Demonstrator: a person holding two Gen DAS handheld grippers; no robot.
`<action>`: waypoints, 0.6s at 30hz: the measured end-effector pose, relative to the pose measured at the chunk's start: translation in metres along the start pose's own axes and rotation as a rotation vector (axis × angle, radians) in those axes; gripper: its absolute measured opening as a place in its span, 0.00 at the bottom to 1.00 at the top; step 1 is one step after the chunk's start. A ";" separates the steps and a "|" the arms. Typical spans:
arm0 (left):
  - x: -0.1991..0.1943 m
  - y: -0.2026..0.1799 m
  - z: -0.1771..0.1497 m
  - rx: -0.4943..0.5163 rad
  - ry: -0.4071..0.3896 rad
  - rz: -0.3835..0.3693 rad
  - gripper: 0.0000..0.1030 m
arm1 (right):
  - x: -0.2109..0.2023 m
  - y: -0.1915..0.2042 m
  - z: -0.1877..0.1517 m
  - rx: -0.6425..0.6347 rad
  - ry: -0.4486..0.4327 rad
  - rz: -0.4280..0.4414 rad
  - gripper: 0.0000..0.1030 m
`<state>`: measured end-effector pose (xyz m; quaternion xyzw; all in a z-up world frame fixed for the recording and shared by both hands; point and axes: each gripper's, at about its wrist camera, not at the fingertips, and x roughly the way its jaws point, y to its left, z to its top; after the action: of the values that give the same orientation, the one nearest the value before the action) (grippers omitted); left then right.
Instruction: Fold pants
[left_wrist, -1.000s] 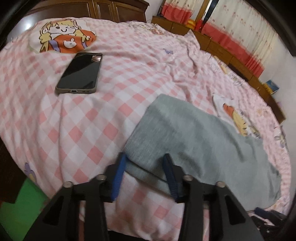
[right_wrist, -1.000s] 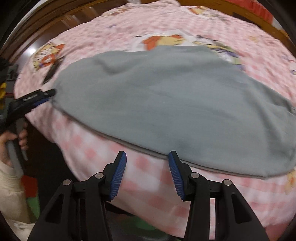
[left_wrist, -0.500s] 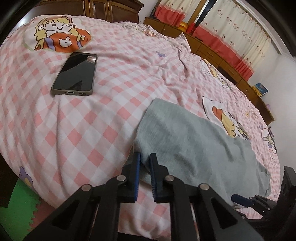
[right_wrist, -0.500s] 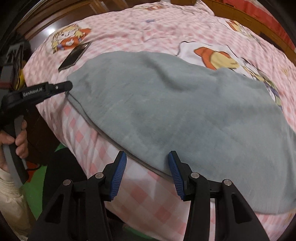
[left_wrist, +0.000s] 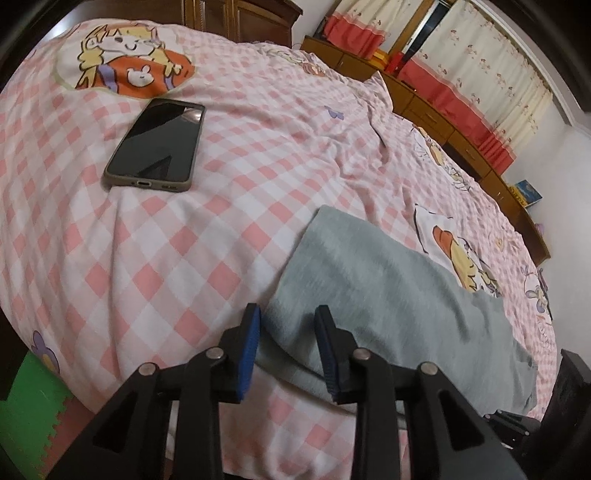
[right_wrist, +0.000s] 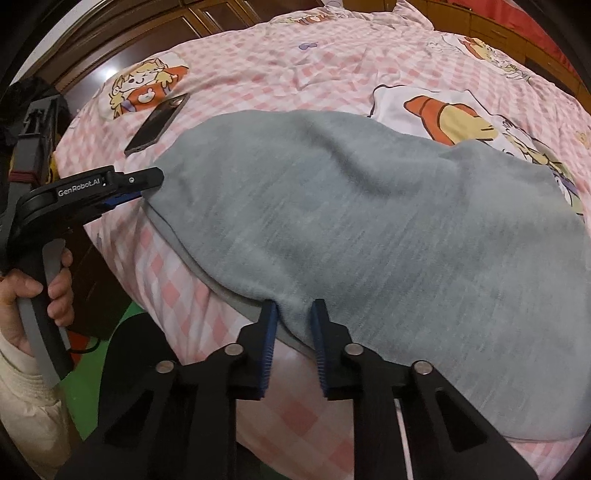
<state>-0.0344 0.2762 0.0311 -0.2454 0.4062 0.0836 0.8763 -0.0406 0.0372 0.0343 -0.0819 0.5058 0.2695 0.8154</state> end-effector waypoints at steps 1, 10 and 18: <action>0.000 -0.001 0.000 0.010 0.000 0.007 0.30 | 0.000 -0.001 0.000 0.004 -0.002 0.009 0.13; -0.012 -0.007 0.002 0.058 -0.020 0.010 0.07 | -0.006 -0.001 0.003 0.005 -0.023 0.061 0.06; -0.010 0.004 -0.006 0.072 0.014 0.075 0.06 | -0.012 0.007 -0.004 -0.040 -0.020 0.096 0.03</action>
<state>-0.0459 0.2774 0.0339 -0.1987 0.4238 0.1002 0.8780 -0.0513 0.0378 0.0439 -0.0711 0.4955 0.3194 0.8046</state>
